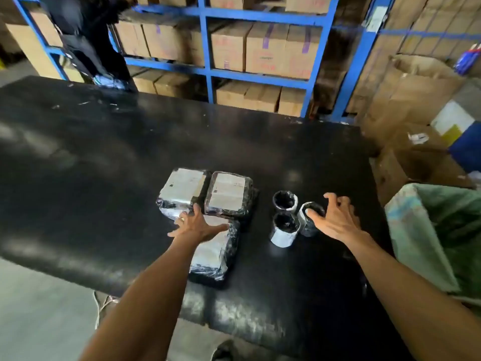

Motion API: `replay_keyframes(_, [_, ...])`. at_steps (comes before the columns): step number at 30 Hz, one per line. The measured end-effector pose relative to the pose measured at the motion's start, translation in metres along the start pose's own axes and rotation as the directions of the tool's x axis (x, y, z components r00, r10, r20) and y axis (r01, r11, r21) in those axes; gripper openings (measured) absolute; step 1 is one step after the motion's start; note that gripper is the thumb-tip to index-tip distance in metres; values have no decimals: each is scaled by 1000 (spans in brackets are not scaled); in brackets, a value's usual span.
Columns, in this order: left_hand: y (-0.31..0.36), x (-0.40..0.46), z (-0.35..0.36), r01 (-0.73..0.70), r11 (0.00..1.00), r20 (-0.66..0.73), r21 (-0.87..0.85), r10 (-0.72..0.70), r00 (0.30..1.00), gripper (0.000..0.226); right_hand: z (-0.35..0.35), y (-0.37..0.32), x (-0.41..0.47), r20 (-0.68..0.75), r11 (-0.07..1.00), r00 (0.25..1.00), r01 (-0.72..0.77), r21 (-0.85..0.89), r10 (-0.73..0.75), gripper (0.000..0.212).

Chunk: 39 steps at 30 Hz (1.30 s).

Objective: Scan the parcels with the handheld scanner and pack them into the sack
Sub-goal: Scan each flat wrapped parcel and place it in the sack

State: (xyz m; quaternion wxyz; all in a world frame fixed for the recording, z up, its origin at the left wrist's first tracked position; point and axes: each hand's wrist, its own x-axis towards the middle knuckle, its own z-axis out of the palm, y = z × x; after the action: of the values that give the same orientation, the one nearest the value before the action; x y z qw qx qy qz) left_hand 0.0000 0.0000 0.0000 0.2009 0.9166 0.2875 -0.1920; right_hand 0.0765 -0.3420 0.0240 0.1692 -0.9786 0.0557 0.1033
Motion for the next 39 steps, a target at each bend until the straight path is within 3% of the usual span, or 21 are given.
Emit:
replay_keyframes(6, [-26, 0, 22, -6, 1000, 204, 25, 1, 979, 145, 51, 37, -21, 84, 989, 986, -145, -11, 146, 81])
replay_keyframes(13, [-36, 8, 35, -10, 999, 136, 42, 4, 991, 137, 89, 83, -35, 50, 973, 972, -231, 0, 230, 82])
replay_keyframes(18, [-49, 14, 47, -81, 991, 49, -103, 86, 995, 137, 92, 123, -39, -171, 957, 943, -274, 93, 287, 83])
replay_keyframes(21, [-32, -11, 49, -82, 977, -44, -197, 75, 996, 130, 93, 144, -40, -58, 891, 913, -379, 250, 405, 86])
replay_keyframes(26, [1, -33, 52, -47, 957, -114, -285, 15, 993, 128, 98, 169, -31, 120, 768, 911, -399, 501, 395, 77])
replay_keyframes(29, [18, -47, 56, -95, 962, -236, -257, 33, 971, 120, 94, 177, -25, 202, 607, 888, -435, 665, 414, 65])
replay_keyframes(34, [41, -74, 69, -170, 913, -405, -372, 5, 914, 115, 69, 148, -31, 238, 373, 942, -314, 873, 234, 49])
replay_keyframes(39, [62, -88, 84, -287, 865, -483, -412, 60, 873, 111, 30, 87, -44, 209, 359, 967, -144, 922, -147, 37])
